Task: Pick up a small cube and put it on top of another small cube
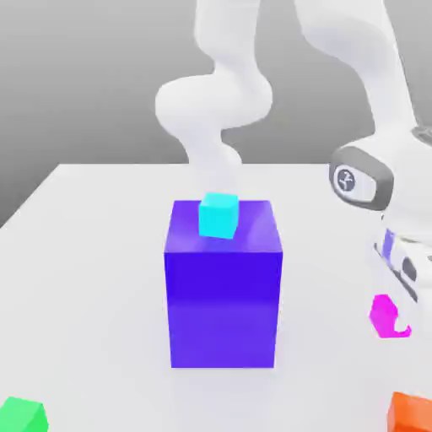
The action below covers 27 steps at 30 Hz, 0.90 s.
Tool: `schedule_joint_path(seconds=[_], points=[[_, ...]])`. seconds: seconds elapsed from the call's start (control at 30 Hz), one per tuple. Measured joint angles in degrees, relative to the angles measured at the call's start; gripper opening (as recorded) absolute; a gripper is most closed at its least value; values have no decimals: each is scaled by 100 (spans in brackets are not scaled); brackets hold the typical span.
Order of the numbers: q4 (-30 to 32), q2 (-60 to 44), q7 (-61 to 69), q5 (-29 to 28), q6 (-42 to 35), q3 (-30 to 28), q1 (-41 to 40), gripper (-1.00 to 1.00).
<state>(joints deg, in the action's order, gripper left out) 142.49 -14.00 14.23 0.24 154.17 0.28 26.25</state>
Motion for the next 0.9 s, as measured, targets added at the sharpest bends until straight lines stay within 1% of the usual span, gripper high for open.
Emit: schedule_joint_path(seconds=[0.2, 0.43, 0.5, 0.57, 0.6, 0.77, 0.8, 0.9], points=[[-615, -266, 584, 413, -463, -743, -1149, -100], [-1163, -382, 1185, 772, -854, -1508, -2314, -100], [-1344, -471, 1377, 897, -907, -1694, -2657, -100], [-1625, -848, 1644, 1164, -779, -1756, -3087, -100], [-1804, -1162, 1806, 1354, -630, -1719, -3354, 100], [-1804, -1162, 1806, 1354, -630, -1719, -3354, 100], [-1894, -1321, 1888, 1450, -549, -1702, -3486, 100], [-1934, -978, 1775, 1264, -895, -1874, -3460, 100]])
